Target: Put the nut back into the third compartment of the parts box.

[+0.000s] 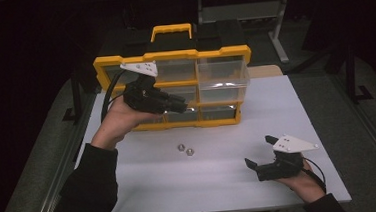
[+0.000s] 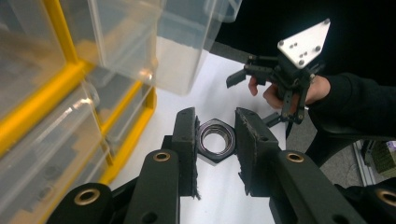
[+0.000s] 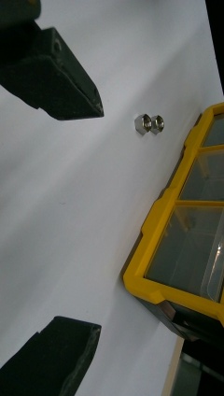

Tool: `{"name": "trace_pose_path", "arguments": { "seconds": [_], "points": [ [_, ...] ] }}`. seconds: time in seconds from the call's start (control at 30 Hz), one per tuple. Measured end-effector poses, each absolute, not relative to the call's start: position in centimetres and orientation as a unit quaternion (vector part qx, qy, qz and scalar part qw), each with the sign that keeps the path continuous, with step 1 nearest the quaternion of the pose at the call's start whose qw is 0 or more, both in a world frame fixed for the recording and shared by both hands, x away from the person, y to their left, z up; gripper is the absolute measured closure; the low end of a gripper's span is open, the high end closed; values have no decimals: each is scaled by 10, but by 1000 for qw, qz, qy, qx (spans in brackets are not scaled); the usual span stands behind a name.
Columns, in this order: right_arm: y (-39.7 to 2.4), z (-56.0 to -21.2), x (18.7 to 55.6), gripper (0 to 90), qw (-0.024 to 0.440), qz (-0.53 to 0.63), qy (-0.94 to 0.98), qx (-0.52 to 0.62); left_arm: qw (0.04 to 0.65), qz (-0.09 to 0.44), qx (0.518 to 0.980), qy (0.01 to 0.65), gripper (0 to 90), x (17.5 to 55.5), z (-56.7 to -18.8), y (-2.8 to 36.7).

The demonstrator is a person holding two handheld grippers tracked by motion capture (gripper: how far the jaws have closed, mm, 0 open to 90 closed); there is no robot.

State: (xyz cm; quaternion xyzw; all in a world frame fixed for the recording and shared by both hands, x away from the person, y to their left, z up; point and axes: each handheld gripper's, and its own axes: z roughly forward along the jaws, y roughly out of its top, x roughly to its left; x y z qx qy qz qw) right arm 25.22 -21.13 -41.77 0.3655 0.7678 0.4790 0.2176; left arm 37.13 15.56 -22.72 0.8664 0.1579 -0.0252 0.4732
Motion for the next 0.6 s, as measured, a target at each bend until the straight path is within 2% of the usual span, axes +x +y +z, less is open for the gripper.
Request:
{"name": "trace_pose_path", "arguments": {
  "seconds": [0.6],
  "points": [
    [-212, -418, 252, 0, 218, 479, 768, 365, 482, -15, 864, 142, 705, 383, -183, 141]
  ]
}}
